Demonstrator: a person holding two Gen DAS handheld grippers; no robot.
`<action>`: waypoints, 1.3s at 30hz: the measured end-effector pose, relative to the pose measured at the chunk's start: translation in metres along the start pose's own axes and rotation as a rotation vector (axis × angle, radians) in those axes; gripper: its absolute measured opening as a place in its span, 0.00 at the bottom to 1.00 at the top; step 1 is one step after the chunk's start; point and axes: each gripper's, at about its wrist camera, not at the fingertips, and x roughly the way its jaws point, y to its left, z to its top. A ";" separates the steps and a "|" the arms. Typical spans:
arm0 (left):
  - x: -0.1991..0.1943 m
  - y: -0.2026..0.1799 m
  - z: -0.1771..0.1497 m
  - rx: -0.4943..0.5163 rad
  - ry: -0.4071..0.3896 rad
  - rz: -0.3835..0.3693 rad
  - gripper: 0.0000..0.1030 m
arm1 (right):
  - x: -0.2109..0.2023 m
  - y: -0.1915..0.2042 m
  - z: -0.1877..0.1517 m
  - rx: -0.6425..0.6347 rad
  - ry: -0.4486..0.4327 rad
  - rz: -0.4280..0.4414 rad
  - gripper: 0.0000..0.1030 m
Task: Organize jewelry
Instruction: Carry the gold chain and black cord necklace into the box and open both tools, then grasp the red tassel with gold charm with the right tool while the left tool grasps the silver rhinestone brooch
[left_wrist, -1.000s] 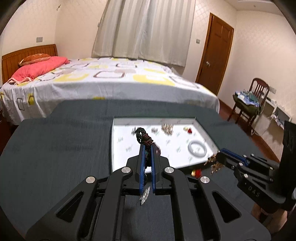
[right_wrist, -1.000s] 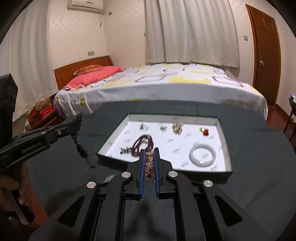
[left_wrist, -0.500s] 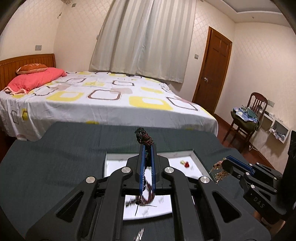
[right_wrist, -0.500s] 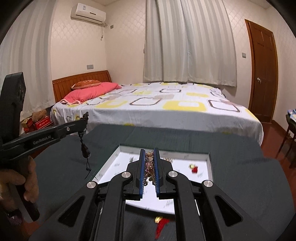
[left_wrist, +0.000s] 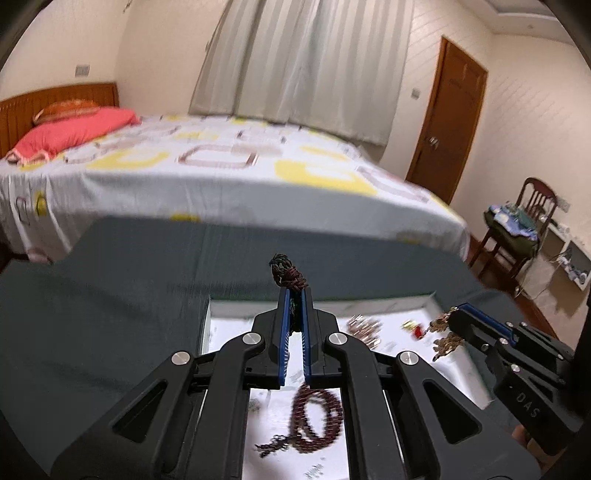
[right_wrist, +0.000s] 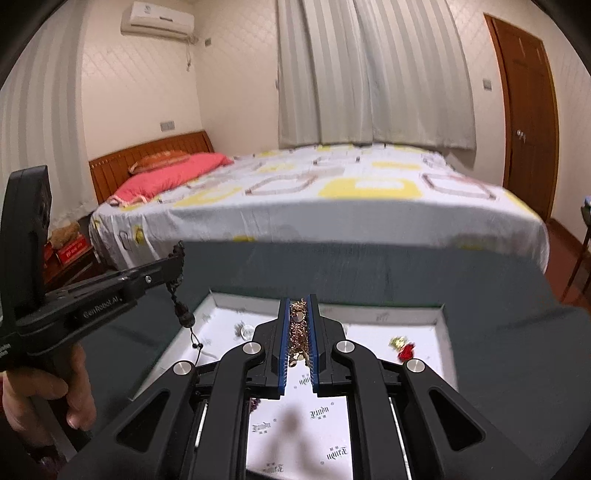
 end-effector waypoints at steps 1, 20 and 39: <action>0.007 0.003 -0.003 -0.003 0.017 0.010 0.06 | 0.009 -0.001 -0.005 0.003 0.020 0.000 0.09; 0.066 0.022 -0.031 0.005 0.215 0.056 0.14 | 0.070 -0.008 -0.039 0.040 0.233 -0.032 0.10; 0.034 0.006 -0.026 0.050 0.151 0.060 0.66 | 0.034 -0.012 -0.025 0.064 0.148 -0.022 0.44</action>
